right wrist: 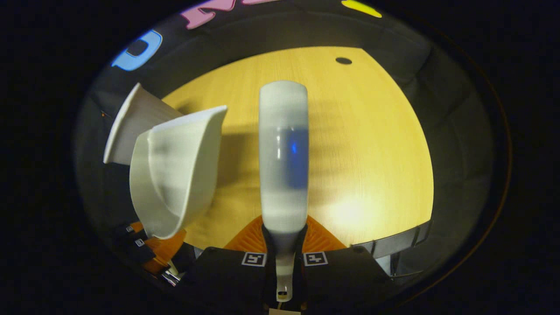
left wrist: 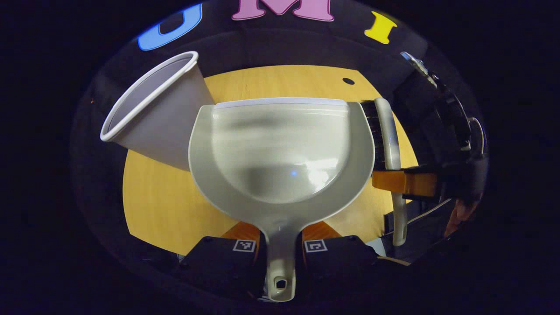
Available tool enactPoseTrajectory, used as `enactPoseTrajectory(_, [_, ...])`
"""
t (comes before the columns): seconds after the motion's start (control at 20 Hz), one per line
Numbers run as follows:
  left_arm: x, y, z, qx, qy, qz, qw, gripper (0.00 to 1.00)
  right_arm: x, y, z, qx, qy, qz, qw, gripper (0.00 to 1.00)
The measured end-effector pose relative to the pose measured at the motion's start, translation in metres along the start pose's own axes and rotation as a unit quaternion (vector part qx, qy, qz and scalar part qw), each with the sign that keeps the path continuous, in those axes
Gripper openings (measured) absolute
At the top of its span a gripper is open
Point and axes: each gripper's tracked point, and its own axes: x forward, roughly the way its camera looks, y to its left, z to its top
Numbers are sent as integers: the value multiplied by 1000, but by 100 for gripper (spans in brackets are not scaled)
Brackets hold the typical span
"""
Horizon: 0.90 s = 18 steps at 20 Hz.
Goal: Pick up the small broom and dustpan from the desktop, sweep the trash into the dustpan with the broom, and then empty the trash into the garbage bin.
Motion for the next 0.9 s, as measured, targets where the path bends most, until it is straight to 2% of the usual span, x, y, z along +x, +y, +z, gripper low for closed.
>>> enactPoseTrajectory(0.25, [29,3,5,-35,66,-27,997,24,49,-6,-14,-28,43,-42,998,16])
enactPoseTrajectory(0.55, [62,12,-10,-31,96,-3,995,24,66,-27,-22,-44,68,-99,992,16])
enactPoseTrajectory(0.75, [68,5,-5,-31,107,4,994,24,57,-22,-21,-31,86,-108,990,16])
enactPoseTrajectory(0.9, [69,0,-4,-27,113,10,993,25,69,-17,-29,-33,86,-111,990,17])
